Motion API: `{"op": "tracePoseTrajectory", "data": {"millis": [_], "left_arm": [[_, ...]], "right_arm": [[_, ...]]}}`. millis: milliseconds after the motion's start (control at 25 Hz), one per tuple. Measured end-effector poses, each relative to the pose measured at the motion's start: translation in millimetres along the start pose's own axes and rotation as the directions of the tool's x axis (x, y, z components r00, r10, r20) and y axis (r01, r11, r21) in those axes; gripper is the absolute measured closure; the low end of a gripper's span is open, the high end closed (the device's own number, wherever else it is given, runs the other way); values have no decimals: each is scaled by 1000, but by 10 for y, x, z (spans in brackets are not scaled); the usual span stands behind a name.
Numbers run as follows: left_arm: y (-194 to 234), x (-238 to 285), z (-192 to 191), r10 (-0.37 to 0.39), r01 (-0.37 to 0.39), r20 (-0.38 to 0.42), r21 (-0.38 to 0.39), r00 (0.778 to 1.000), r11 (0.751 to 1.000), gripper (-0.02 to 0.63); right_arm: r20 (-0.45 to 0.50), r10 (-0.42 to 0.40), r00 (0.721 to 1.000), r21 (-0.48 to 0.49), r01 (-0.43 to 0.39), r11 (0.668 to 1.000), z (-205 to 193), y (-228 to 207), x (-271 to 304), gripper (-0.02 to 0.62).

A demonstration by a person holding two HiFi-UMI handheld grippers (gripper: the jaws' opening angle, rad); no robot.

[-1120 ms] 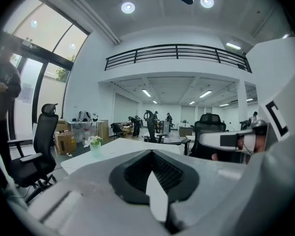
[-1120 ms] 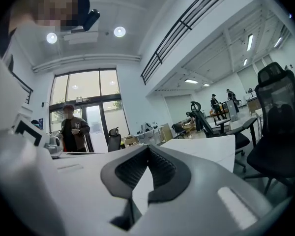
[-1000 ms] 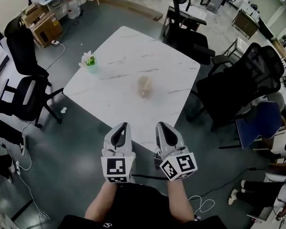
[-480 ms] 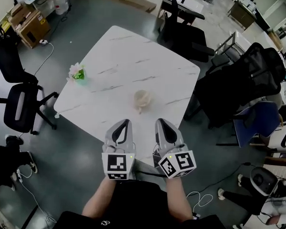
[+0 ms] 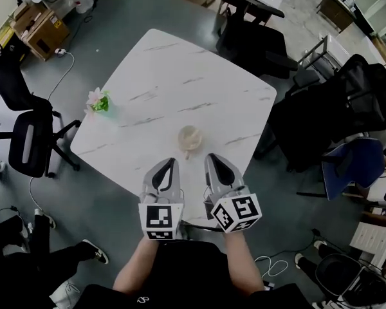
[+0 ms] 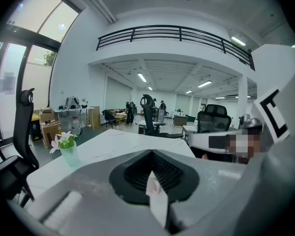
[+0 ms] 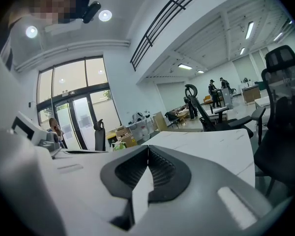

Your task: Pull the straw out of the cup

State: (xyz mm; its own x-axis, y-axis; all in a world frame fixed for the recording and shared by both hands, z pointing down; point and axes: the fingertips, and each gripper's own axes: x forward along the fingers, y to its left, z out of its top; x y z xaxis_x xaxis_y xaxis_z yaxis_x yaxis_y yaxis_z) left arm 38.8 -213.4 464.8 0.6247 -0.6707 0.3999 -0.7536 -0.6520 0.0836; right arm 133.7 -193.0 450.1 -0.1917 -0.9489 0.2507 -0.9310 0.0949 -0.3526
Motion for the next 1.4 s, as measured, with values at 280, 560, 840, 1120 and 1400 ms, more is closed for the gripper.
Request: {"op": "tracePoseTrajectory", "data": {"millis": [280,560,840,1120,1400], "left_arm": [[60,209,-125,22,-22,-45,-17,999,1000,606],[89,359,-219,35,-38,-76,-36,996,999,606],[150,445,-313,57,-63,-101,-53,993,997,606],[234,491,-362,76,-85,-119,-69,990,994,606],[295,555,-427,91,-103,-133,-82,987,991,606]], "right_arm": [[-53,14,999,13,-13,1000,-121,-165,262,589],[-108,32,994,26,-29,999,-245,-287,470,558],[-152,44,987,42,-38,998,-378,-411,670,508],[-199,49,979,61,-37,997,-518,-510,855,461],[-237,53,970,82,-34,996,-661,-647,1009,445]]}}
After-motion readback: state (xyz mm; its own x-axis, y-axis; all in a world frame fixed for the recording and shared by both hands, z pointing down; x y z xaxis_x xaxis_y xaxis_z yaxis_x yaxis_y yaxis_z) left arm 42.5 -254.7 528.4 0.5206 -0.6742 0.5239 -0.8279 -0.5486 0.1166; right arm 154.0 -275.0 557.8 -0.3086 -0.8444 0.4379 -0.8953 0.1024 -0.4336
